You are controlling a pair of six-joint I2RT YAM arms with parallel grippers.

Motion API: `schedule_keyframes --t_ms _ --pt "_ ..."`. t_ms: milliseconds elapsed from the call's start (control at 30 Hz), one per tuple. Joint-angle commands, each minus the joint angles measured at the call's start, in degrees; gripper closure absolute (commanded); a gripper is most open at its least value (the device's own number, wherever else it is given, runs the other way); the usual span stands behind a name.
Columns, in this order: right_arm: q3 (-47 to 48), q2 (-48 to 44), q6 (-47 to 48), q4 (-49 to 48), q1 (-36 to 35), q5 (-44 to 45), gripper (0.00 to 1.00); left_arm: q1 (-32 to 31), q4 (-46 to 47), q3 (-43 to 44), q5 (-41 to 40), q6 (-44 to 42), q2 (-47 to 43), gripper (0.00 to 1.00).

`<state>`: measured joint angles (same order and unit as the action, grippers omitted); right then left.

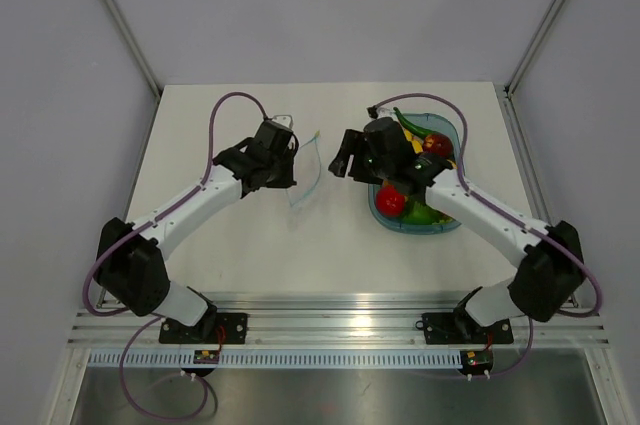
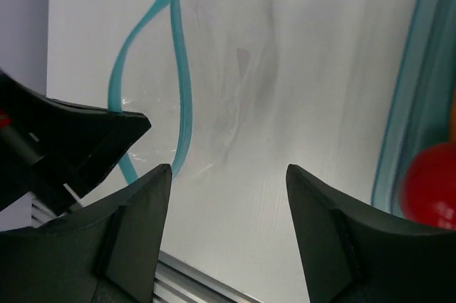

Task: Place the food in the zip-top bag and seal the zipper
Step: Open the zipper of the food storage bag, then pick up the fake fruit from the bin.

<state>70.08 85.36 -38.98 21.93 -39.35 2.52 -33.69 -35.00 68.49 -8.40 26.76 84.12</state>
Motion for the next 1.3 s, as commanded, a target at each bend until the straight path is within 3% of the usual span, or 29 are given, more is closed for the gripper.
schedule_keyframes --t_ms 0,167,267,400,900,1167,1267 --pt "-0.3 -8.5 3.8 7.3 1.0 11.1 0.26 -0.2 0.1 2.9 -1.8 -0.8 1.2 1.0" --pt "-3.9 -10.7 5.1 15.7 9.5 11.7 0.2 -0.7 -0.5 3.9 -1.5 -1.3 2.1 1.0" --pt "-7.7 -11.7 5.6 15.4 10.0 10.8 0.12 -0.8 -1.7 5.4 -2.2 -2.0 3.0 1.0" --pt "-10.2 -10.2 5.0 13.9 10.5 7.9 0.1 -0.9 -2.6 6.6 -2.8 -2.5 4.2 1.0" --pt "-13.7 -2.3 5.4 5.5 13.5 1.6 0.11 -1.4 -2.5 6.5 -2.0 -2.6 4.7 1.0" --pt "-13.1 -0.4 6.8 6.7 13.5 4.2 0.1 -2.3 -2.0 6.1 -1.2 -2.7 4.9 1.0" --pt "-13.7 -1.2 6.9 6.6 13.5 4.0 0.21 -2.6 -2.1 6.1 -1.3 -2.6 5.0 1.0"
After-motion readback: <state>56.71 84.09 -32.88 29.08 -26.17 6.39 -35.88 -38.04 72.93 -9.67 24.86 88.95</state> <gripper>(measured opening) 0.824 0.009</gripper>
